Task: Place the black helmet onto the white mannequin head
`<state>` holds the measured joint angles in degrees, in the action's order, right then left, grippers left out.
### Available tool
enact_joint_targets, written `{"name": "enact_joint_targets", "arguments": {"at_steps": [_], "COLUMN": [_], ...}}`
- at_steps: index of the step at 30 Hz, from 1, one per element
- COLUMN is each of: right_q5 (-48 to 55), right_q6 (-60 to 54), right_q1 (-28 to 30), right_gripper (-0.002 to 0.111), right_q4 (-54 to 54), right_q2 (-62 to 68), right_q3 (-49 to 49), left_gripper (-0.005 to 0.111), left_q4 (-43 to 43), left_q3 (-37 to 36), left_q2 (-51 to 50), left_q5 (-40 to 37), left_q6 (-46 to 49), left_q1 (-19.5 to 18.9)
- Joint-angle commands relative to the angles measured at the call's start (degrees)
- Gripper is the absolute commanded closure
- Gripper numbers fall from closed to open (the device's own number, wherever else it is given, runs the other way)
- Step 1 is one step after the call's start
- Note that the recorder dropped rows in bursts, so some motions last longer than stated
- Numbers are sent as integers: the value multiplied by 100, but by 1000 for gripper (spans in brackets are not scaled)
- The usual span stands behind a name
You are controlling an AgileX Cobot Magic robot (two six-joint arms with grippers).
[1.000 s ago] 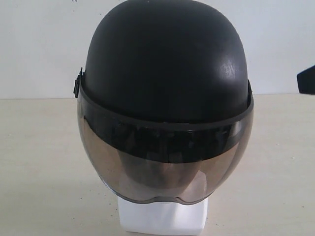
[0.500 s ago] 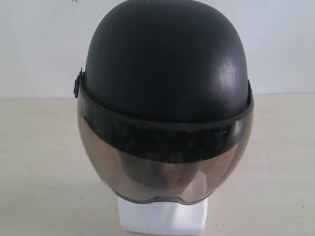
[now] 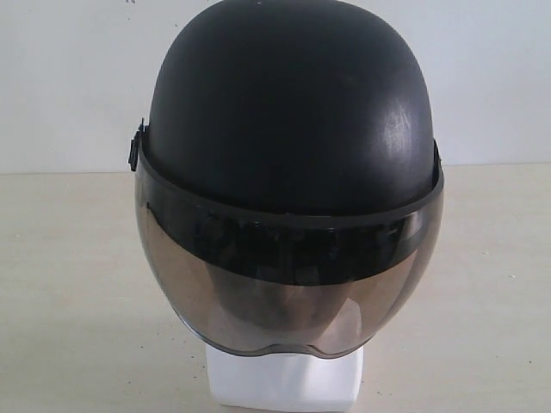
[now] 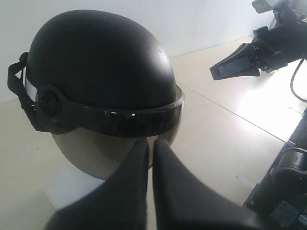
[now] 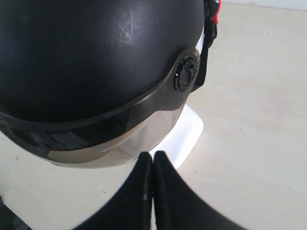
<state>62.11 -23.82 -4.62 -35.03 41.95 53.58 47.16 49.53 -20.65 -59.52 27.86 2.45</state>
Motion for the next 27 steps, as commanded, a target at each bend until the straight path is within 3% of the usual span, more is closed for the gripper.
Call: {"name": "enact_joint_targets", "arguments": {"at_steps": [1, 9, 17, 21, 27], "right_q5": [1, 1, 1, 1, -10], "right_q6": [-14, -14, -14, -14, -14], "right_q1": [6, 6, 6, 6, 6], "right_gripper": [108, 108, 108, 108, 108], "right_q4": [-23, -23, -23, -23, -23], "right_q2": [-17, -17, -17, -17, -17], "right_q3": [2, 2, 2, 2, 2], "left_gripper": [102, 102, 102, 102, 102], "left_q4": [-29, -143, -2083, -3699, -5759], "left_q3": [-13, -13, -13, -13, -362], "left_q2": [24, 24, 538, 1363, 2065], "left_q5": [13, 168, 658, 603, 392], "left_q6": [-43, -30, -183, -1267, -4574], "left_q1": [11, 11, 11, 11, 11]}}
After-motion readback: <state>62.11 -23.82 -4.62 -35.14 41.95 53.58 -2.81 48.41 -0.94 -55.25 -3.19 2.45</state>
